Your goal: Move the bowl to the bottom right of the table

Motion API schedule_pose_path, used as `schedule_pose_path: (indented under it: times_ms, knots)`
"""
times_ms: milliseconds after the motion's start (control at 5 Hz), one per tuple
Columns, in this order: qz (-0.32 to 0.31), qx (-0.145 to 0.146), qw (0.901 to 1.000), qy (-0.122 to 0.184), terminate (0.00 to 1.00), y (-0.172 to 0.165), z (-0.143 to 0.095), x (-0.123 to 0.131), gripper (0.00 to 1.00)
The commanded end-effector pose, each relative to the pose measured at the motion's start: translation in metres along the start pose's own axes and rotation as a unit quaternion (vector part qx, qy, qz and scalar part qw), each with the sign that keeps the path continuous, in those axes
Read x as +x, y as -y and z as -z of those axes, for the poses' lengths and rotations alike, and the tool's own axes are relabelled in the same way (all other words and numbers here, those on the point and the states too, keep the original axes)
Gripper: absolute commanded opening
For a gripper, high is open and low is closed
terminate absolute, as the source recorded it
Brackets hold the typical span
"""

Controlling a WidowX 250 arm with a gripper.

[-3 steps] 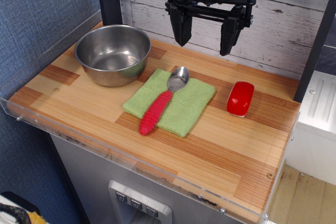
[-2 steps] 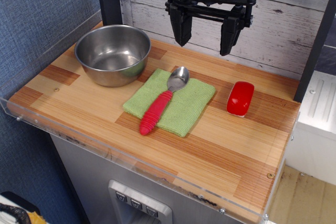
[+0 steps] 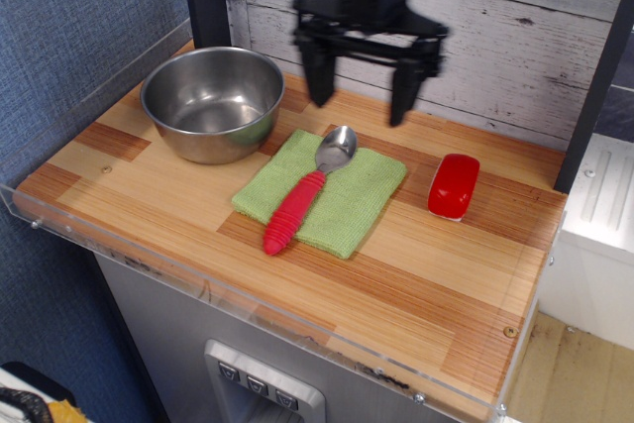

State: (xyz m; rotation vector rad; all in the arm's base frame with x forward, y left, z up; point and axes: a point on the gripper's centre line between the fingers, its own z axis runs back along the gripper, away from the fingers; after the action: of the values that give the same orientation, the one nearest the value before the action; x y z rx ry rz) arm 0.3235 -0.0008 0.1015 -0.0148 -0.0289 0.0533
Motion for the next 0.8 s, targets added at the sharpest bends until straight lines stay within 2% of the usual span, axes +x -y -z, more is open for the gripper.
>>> schedule_pose_path:
  times_ms: [0,200,600]
  knots:
    - [-0.024,0.028,0.998,0.051,0.0,-0.043,-0.017,0.01,1.0]
    - [-0.039,0.039,0.9969,0.056,0.0,-0.063,-0.004,0.014,1.0]
    - [-0.046,0.057,0.9958,0.055,0.0,-0.079,0.03,0.03,1.0]
